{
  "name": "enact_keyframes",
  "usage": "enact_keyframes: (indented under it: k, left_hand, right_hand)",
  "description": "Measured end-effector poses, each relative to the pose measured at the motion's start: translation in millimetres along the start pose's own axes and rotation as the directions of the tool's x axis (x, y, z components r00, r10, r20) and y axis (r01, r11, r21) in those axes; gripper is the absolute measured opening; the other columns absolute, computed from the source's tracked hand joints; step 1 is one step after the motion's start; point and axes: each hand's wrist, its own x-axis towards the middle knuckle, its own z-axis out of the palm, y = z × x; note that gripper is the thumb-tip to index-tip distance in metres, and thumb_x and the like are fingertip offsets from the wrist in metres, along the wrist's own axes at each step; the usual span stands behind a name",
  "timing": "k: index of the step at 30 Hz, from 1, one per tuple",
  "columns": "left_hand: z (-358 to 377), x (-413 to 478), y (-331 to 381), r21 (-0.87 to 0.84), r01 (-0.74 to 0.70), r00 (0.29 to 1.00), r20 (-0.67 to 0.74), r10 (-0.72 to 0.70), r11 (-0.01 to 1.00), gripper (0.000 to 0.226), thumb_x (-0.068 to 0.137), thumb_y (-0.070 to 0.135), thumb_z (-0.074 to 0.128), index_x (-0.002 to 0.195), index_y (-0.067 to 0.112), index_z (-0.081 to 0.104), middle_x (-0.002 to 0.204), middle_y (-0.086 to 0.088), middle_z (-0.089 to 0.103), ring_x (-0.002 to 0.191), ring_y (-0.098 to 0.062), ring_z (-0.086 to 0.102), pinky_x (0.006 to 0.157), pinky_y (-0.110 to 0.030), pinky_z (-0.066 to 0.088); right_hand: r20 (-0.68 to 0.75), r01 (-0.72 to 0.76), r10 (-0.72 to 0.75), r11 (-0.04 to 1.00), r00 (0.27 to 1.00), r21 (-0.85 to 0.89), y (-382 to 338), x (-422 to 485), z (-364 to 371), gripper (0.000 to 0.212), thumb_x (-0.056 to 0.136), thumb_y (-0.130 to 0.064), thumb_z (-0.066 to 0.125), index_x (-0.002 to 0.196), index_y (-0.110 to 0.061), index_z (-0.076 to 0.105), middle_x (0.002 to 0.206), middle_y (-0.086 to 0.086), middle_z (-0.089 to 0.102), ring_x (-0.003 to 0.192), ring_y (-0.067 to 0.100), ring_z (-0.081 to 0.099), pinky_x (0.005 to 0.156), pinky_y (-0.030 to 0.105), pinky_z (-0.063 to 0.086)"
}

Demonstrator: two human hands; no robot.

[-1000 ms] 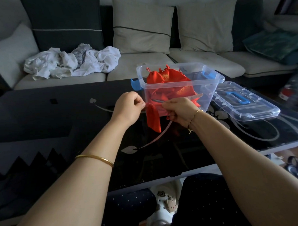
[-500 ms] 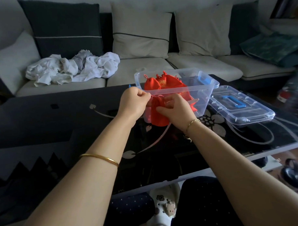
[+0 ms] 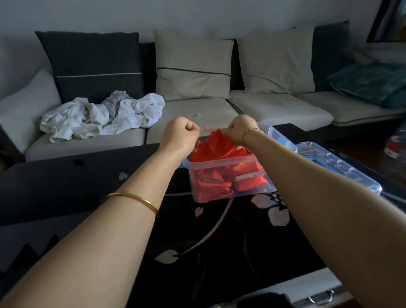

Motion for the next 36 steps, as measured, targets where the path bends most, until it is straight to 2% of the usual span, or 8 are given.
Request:
enact_keyframes:
  k: [2, 5, 8, 13, 17, 28, 32, 36]
  left_hand:
    - [8, 6, -5, 0.024, 0.004, 1.0, 0.014, -0.005, 1.0, 0.025, 0.091, 0.004, 0.049, 0.072, 0.02, 0.054, 0.068, -0.003, 0.06, 0.075, -0.027, 0.063, 0.074, -0.04, 0.055]
    - [21, 12, -8, 0.056, 0.006, 1.0, 0.015, -0.006, 0.998, 0.024, 0.088, 0.003, 0.05, 0.071, 0.02, 0.053, 0.065, -0.003, 0.058, 0.072, -0.025, 0.059, 0.075, -0.041, 0.053]
    - [37, 12, -5, 0.065, -0.006, 1.0, -0.001, 0.006, 0.998, 0.03, 0.086, 0.002, 0.049, 0.067, 0.024, 0.053, 0.073, -0.004, 0.061, 0.079, -0.028, 0.062, 0.079, -0.04, 0.052]
    - [59, 7, 1, 0.076, -0.021, 0.999, -0.024, 0.023, 0.997, 0.03, 0.085, 0.002, 0.047, 0.067, 0.025, 0.054, 0.093, -0.011, 0.067, 0.096, -0.03, 0.064, 0.085, -0.044, 0.054]
    - [69, 5, 3, 0.102, -0.009, 1.0, -0.003, 0.009, 0.995, 0.028, 0.086, 0.002, 0.048, 0.069, 0.023, 0.055, 0.085, -0.007, 0.064, 0.093, -0.032, 0.064, 0.084, -0.043, 0.055]
    - [67, 7, -3, 0.099, 0.018, 0.999, -0.035, -0.014, 0.995, 0.032, 0.087, -0.001, 0.045, 0.068, 0.024, 0.053, 0.096, -0.01, 0.065, 0.098, -0.031, 0.063, 0.088, -0.046, 0.053]
    - [64, 7, -10, 0.075, 0.03, 0.99, -0.137, -0.02, 0.997, 0.027, 0.085, -0.001, 0.044, 0.073, 0.02, 0.056, 0.102, -0.015, 0.067, 0.098, -0.033, 0.064, 0.086, -0.044, 0.053]
    - [49, 12, -12, 0.072, 0.045, 0.943, -0.331, -0.019, 0.996, 0.028, 0.088, 0.002, 0.044, 0.111, 0.005, 0.059, 0.118, -0.014, 0.059, 0.107, -0.028, 0.058, 0.089, -0.035, 0.048]
  right_hand:
    - [0.011, 0.025, -0.024, 0.997, 1.0, -0.077, 5, 3, -3, 0.032, 0.095, -0.021, 0.046, 0.097, 0.005, 0.065, 0.092, 0.023, 0.061, 0.1, 0.035, 0.058, 0.075, 0.03, 0.044]
    - [-0.25, 0.042, -0.026, 0.998, 0.968, 0.056, 33, -6, -24, 0.023, 0.09, -0.004, 0.043, 0.093, -0.003, 0.066, 0.093, 0.015, 0.064, 0.096, 0.032, 0.057, 0.072, 0.028, 0.043]
    - [-0.521, -0.086, 0.247, 0.946, 0.817, 0.312, 87, -33, -35, 0.035, 0.085, 0.002, 0.04, 0.107, -0.008, 0.065, 0.109, 0.012, 0.065, 0.099, 0.029, 0.059, 0.074, 0.027, 0.041]
    - [-0.244, -0.503, 0.509, 0.859, 0.825, 0.093, 163, -63, 22, 0.033, 0.088, -0.007, 0.05, 0.121, -0.007, 0.055, 0.129, 0.018, 0.05, 0.118, 0.033, 0.045, 0.093, 0.041, 0.041]
    - [-0.085, -0.494, 0.49, 0.83, 0.867, -0.257, 183, -69, 46, 0.041, 0.09, -0.023, 0.054, 0.129, -0.013, 0.05, 0.134, 0.011, 0.044, 0.127, 0.03, 0.037, 0.099, 0.043, 0.036]
    - [-0.118, -0.41, 0.399, 0.81, 0.909, -0.419, 208, -68, 47, 0.033, 0.092, -0.027, 0.052, 0.123, -0.016, 0.056, 0.127, 0.01, 0.05, 0.121, 0.028, 0.043, 0.096, 0.039, 0.036]
    - [-0.288, -0.498, 0.428, 0.832, 0.857, -0.246, 196, -62, 26, 0.031, 0.091, -0.006, 0.046, 0.121, -0.005, 0.055, 0.127, 0.014, 0.05, 0.122, 0.029, 0.042, 0.098, 0.042, 0.036]
    - [-0.449, -0.366, 0.304, 0.929, 0.84, -0.056, 168, -42, -14, 0.021, 0.092, -0.01, 0.048, 0.109, -0.004, 0.058, 0.122, 0.015, 0.053, 0.115, 0.032, 0.047, 0.095, 0.045, 0.042]
